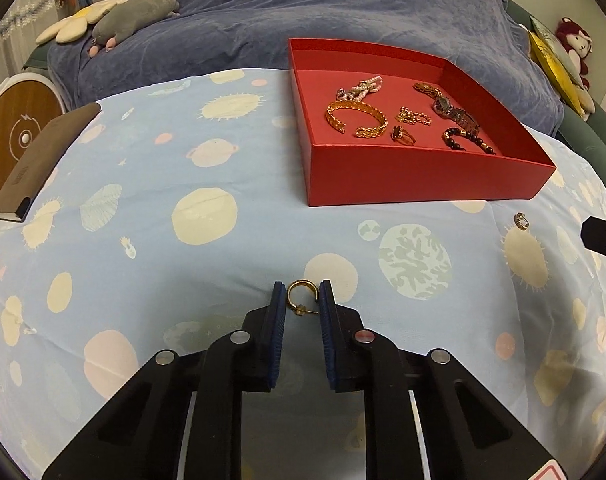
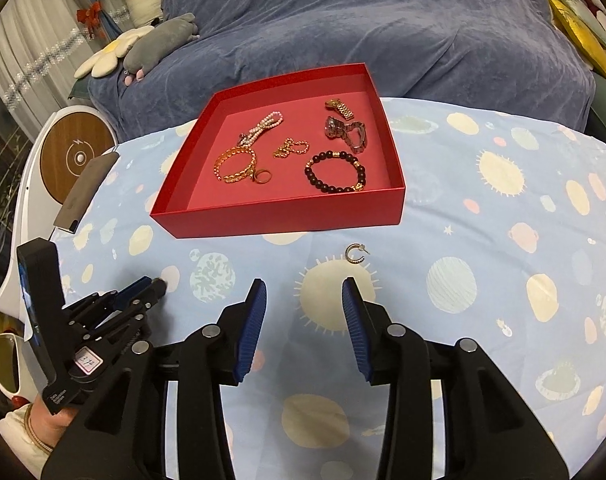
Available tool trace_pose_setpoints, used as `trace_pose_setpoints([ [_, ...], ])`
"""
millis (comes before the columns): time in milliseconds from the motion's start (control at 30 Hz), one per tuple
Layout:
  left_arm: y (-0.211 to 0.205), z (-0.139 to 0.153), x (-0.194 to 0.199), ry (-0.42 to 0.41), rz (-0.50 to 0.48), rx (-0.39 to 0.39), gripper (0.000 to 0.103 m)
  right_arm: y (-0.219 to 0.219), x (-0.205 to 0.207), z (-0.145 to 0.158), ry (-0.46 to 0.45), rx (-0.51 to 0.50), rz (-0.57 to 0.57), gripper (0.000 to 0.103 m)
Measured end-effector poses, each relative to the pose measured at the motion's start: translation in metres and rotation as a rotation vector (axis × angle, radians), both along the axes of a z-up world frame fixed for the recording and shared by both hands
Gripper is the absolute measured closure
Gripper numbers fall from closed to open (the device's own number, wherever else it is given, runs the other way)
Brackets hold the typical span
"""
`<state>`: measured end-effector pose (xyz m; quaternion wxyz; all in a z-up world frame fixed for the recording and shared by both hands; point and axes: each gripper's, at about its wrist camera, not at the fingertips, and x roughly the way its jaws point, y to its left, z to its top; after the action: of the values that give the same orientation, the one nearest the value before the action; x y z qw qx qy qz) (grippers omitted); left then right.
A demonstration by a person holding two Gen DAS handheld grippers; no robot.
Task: Organize jewelry
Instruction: 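Grasp a gold hoop earring with the left tool while the right tool grasps the other hoop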
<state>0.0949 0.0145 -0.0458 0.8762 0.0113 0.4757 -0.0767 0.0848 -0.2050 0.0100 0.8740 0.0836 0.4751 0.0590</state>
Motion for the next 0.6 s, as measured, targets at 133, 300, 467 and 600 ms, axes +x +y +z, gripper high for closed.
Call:
trace_pose_setpoints([
  [133, 0.001, 0.003, -0.001, 0.004, -0.010, -0.016, 0.089, -0.006, 0.009, -0.014, 0.020, -0.028, -0.019, 0.065],
  [300, 0.006, 0.011, -0.002, -0.002, -0.005, -0.050, 0.089, -0.016, 0.023, -0.032, 0.046, -0.015, -0.045, 0.065],
  [467, 0.010, 0.015, -0.001, 0.003, -0.007, -0.075, 0.089, -0.011, 0.035, -0.046, 0.057, -0.046, -0.029, 0.065],
  [600, 0.012, 0.018, 0.002, 0.004, -0.006, -0.098, 0.089, -0.010, 0.042, -0.050, 0.050, -0.063, -0.019, 0.065],
])
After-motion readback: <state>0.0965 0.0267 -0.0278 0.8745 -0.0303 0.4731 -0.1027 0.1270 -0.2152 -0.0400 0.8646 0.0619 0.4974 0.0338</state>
